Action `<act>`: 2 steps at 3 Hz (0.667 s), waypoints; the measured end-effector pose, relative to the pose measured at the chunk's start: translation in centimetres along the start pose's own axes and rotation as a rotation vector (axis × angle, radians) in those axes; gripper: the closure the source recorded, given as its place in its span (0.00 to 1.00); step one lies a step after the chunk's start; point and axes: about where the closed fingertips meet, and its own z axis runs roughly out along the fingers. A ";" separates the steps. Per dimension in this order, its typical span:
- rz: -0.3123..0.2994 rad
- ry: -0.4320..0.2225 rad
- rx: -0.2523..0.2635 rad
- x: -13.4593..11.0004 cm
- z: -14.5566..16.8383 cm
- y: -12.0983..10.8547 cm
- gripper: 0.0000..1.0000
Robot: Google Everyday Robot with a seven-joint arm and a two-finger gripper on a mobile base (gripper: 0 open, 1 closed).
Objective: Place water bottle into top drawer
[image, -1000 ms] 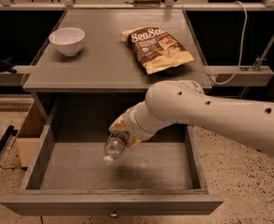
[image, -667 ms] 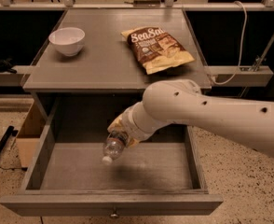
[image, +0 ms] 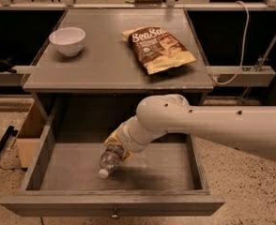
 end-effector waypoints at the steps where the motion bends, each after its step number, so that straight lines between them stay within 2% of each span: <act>1: 0.000 -0.001 0.000 0.0 0.0 0.0 1.00; 2: -0.013 0.030 -0.041 0.3 -0.4 0.1 1.00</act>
Offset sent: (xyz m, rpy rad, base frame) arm 0.0050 -0.0134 0.0059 -0.1332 -0.0229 -0.0050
